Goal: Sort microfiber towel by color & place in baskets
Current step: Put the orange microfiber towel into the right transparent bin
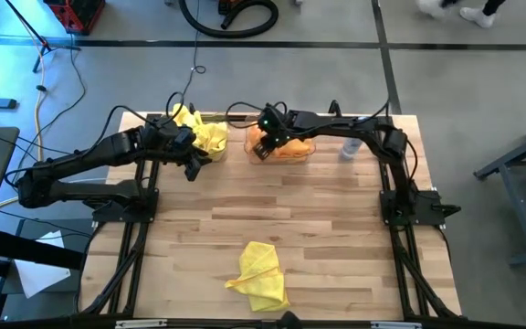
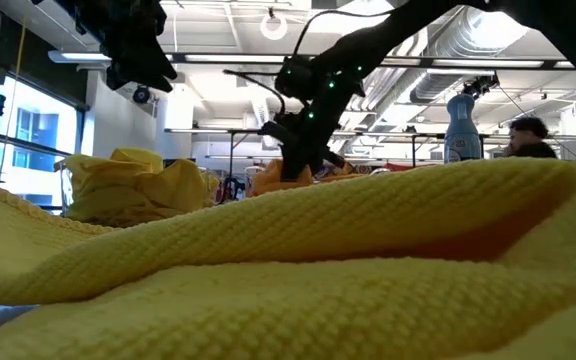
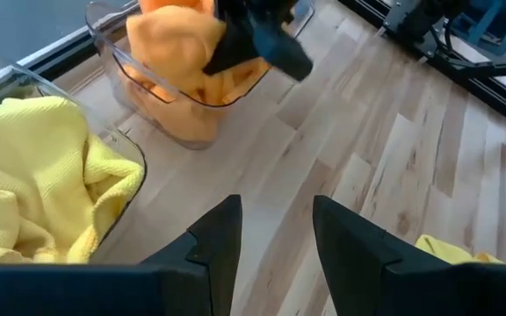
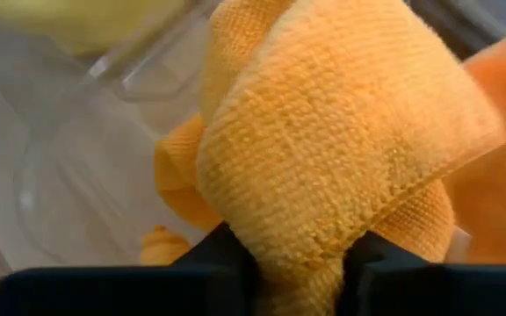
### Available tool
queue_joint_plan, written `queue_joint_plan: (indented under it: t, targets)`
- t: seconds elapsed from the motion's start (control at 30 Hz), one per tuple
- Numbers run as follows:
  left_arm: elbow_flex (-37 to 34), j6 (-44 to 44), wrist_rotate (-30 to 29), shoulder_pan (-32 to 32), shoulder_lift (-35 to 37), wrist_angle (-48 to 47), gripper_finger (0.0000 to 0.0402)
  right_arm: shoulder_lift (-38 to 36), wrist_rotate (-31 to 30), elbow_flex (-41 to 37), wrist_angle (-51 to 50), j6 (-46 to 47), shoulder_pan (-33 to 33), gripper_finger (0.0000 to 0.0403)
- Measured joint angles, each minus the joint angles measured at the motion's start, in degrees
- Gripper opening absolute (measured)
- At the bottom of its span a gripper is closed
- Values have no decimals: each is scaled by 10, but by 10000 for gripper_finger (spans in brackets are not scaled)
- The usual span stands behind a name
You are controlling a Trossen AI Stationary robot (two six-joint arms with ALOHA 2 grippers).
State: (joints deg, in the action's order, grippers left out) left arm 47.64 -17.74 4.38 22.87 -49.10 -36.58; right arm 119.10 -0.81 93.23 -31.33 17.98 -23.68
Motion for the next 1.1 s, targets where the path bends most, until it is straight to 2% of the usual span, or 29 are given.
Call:
queue_joint_plan:
  t: [0.13, 0.27, 0.5, 0.63, 0.73, 0.8, 0.87, 0.93, 1.03, 1.07, 1.1]
  targets:
    - [0, -2, 15, 0, 0, 0, 131, -26, 3, 0, -14, 0, -1, 116]
    - [0, -2, 32, 0, 0, 0, 131, -56, 5, 0, -39, 0, 0, 138]
    - [0, -3, 34, -1, 0, -1, 131, -101, 5, 0, -67, 1, 1, 142]
    - [0, -2, 35, 0, 0, 0, 131, -106, 4, 0, -47, 12, 1, 142]
    - [0, -2, 35, 0, 0, 0, 131, -106, -12, 0, -50, -23, 1, 142]
    - [0, -3, 35, 0, 0, 0, 131, -106, -32, 0, -58, 19, -1, 142]
    - [0, -2, 35, 0, 0, 0, 131, -106, 8, 0, -53, 55, -2, 142]
    - [0, -2, 35, 0, 0, 0, 131, -106, 49, 0, -59, 20, -5, 142]
    - [0, -2, 35, 0, 0, 0, 131, -106, -35, 0, -88, 84, -3, 142]
    - [0, -2, 35, 0, 0, 0, 131, -106, -35, 0, -89, 86, -6, 142]
    - [0, -2, 34, 0, 0, 0, 131, -106, 1, 0, -80, 62, -8, 142]
